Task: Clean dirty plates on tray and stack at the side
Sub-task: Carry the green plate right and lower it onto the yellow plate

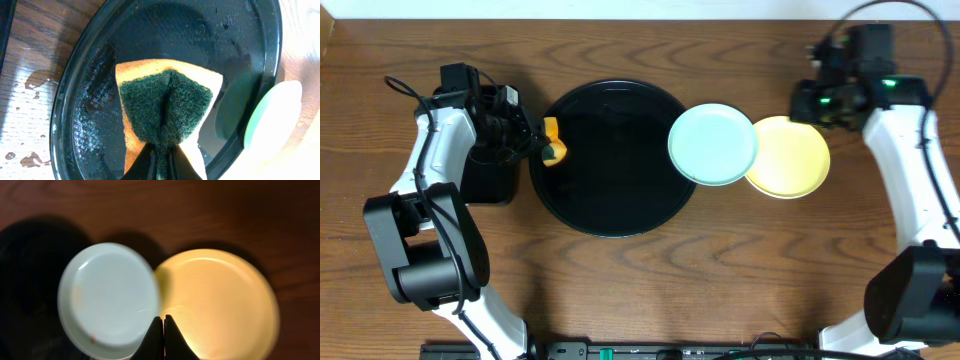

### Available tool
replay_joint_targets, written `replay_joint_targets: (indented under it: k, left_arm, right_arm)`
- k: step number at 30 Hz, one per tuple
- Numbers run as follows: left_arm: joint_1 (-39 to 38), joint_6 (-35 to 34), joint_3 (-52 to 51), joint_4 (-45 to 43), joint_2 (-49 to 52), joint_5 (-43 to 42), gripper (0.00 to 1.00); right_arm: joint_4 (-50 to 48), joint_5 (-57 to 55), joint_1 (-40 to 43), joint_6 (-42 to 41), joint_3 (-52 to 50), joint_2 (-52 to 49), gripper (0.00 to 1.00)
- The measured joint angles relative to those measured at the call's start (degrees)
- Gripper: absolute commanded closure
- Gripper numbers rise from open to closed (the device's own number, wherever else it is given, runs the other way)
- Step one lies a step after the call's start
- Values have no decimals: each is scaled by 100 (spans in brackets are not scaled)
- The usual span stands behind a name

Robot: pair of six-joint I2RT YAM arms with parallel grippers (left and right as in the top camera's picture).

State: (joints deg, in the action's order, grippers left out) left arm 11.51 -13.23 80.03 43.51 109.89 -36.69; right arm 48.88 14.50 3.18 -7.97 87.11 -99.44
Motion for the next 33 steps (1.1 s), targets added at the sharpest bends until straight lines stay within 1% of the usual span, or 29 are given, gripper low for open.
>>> replay_joint_targets:
  k: [4, 5, 6, 9, 10, 15, 20, 25, 28, 33]
  left_arm:
    - [0, 0, 0, 0, 0, 0, 93]
    - [0, 0, 0, 0, 0, 0, 93]
    - [0, 0, 0, 0, 0, 0, 93]
    - [0, 0, 0, 0, 0, 0, 93]
    - [0, 0, 0, -2, 0, 0, 93]
    - [0, 0, 0, -9, 0, 0, 93]
    - [0, 0, 0, -11, 0, 0, 93]
    - [0, 2, 0, -26, 0, 0, 93]
    - [0, 0, 0, -26, 0, 0, 92]
    - [0, 0, 0, -26, 0, 0, 92]
  right_arm:
    - [-264, -46, 393, 46, -457, 28, 99]
    - [-323, -50, 439, 57, -608, 28, 97]
    - [-363, -50, 448, 66, -737, 28, 93]
    - [-584, 83, 365, 90, -1073, 28, 73]
    - [-688, 155, 315, 66, -1158, 28, 68]
    - [-1399, 439, -61, -164, -1609, 28, 60]
    - [-1880, 551, -472, -442, -1928, -24, 59]
    - [-2094, 417, -831, -675, -1932, -339, 66]
    - [-2072, 190, -898, -780, -1932, -555, 71]
    - [-1939, -184, -887, -844, -1943, -702, 72]
